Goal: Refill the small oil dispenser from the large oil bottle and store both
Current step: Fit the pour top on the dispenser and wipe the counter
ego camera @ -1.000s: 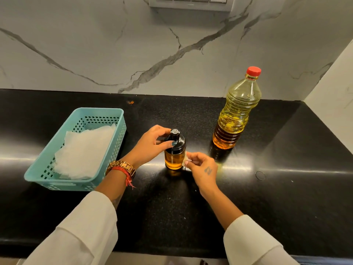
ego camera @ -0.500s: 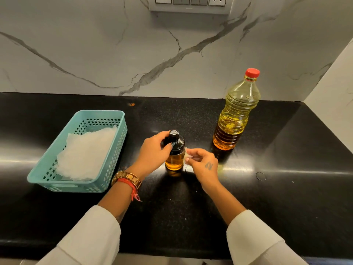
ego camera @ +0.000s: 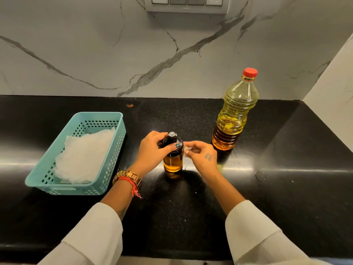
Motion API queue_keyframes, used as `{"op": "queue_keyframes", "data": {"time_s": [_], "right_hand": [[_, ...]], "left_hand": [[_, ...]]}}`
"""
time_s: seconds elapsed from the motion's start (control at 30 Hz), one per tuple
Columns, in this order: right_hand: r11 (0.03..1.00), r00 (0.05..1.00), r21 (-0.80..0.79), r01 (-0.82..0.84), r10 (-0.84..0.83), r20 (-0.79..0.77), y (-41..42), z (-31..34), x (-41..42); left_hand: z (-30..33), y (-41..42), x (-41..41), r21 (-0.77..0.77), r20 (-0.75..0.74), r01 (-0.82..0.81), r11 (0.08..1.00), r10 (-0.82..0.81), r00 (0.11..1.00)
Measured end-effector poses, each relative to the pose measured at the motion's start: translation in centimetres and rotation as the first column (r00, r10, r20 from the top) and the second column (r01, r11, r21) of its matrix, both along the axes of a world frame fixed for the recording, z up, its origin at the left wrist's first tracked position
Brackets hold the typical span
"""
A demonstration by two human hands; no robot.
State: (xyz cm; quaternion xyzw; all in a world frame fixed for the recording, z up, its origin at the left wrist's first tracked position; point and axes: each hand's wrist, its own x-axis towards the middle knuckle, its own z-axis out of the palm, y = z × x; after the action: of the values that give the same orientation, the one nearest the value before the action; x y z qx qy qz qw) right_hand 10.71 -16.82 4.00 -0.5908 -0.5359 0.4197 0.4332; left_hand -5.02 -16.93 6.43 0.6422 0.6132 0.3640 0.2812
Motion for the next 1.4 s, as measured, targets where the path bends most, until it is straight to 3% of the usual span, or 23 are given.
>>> {"op": "queue_keyframes", "data": {"time_s": [0.17,0.33,0.5,0.6,0.73,0.87,1.03,1.2,1.27,1.4], "right_hand": [[0.996,0.995,-0.084,0.036,-0.044,-0.089,-2.4,-2.5,-0.4],[0.987,0.999,-0.159,0.026,-0.018,0.049,0.5,-1.9,-0.5],[0.998,0.991,-0.068,-0.012,0.021,0.134,1.5,0.6,-0.3],[1.000,1.000,0.005,0.029,-0.029,0.007,-0.7,0.3,-0.2],[0.996,0.995,-0.046,0.081,-0.084,-0.058,-3.3,-2.8,-1.0],[0.991,0.998,-0.119,0.064,-0.062,0.022,-1.0,-3.0,-0.8],[0.999,0.993,-0.042,-0.020,0.024,0.111,1.4,0.1,-0.6],[0.995,0.998,0.095,0.040,-0.036,-0.043,-1.1,-0.1,-0.3],[0.996,0.993,0.073,0.057,-0.049,-0.110,-2.2,-1.7,-0.5],[0.998,0.995,-0.034,0.054,-0.056,-0.083,-1.9,-4.0,-0.7]], "left_hand": [[-0.1,0.4,-0.8,-0.038,0.075,0.071,0.997,-0.068,0.995],[0.3,0.9,-1.4,-0.091,0.166,0.176,0.980,-0.160,0.973],[1.3,1.5,-2.2,-0.152,0.201,0.328,0.932,-0.296,0.934],[1.3,1.5,-2.4,-0.174,0.237,0.367,0.914,-0.322,0.916],[1.0,1.4,-2.5,-0.201,0.265,0.369,0.908,-0.312,0.912],[1.0,1.4,-2.4,-0.224,0.256,0.375,0.900,-0.317,0.913],[1.0,1.2,-2.3,-0.172,0.212,0.334,0.927,-0.296,0.931],[0.4,0.8,-2.2,-0.081,0.107,0.250,0.965,-0.241,0.965],[0.0,0.6,-2.3,-0.047,0.141,0.241,0.970,-0.232,0.962],[-0.2,0.5,-2.3,-0.052,0.191,0.240,0.969,-0.226,0.955]]}}
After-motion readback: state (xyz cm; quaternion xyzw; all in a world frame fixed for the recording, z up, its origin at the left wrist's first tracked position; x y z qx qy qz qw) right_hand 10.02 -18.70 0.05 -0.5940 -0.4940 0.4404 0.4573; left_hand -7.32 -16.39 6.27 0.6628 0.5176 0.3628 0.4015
